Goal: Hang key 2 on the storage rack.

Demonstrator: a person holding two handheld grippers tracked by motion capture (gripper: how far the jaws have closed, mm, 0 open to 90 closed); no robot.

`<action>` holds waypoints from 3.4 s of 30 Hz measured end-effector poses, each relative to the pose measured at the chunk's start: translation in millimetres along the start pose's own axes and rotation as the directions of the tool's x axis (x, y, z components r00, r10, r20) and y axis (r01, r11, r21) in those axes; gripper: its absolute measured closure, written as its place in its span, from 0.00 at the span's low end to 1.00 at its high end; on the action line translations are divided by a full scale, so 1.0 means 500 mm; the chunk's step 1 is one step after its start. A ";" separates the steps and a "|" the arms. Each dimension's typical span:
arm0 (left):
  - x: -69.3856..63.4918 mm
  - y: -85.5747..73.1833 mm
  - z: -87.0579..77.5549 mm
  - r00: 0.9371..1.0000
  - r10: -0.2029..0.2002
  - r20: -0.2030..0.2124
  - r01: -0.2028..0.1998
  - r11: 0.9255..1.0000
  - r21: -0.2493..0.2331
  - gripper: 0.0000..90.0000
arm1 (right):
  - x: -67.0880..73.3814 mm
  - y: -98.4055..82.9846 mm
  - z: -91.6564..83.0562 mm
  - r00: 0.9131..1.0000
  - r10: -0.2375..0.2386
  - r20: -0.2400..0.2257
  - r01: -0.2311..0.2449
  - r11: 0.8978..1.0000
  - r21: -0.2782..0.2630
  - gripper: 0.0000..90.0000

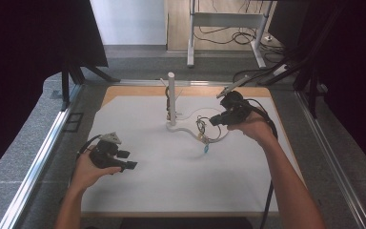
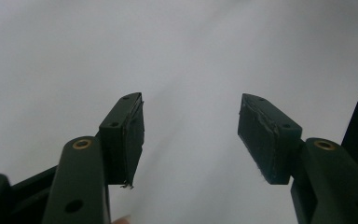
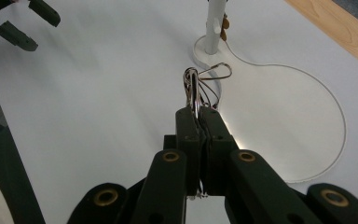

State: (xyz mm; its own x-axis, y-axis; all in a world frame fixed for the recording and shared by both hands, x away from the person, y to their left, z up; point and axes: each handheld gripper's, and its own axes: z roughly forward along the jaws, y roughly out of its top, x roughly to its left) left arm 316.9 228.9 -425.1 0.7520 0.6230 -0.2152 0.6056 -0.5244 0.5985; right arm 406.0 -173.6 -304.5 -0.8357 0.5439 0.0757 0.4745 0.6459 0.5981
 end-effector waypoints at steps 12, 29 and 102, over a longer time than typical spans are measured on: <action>0.001 -0.001 -0.001 1.000 -0.003 0.001 0.003 1.000 0.002 0.46 | -0.005 0.023 -0.005 1.000 0.003 0.004 -0.003 1.000 -0.007 0.98; 0.002 -0.002 -0.003 1.000 -0.003 0.000 0.003 1.000 -0.001 0.46 | -0.011 0.057 0.004 1.000 0.009 0.001 -0.009 1.000 -0.004 0.98; 0.005 -0.004 -0.023 1.000 0.007 0.021 -0.007 0.999 -0.034 0.45 | -0.089 0.179 0.041 0.994 0.089 0.056 -0.088 0.996 -0.010 0.98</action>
State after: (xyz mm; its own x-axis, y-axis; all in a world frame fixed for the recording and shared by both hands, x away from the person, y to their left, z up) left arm 314.7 238.1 -418.1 0.7617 0.6070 -0.2268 0.5915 -0.5084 0.6258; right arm 491.5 -129.1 -270.9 -0.7734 0.6284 0.0836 0.5438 0.5898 0.5970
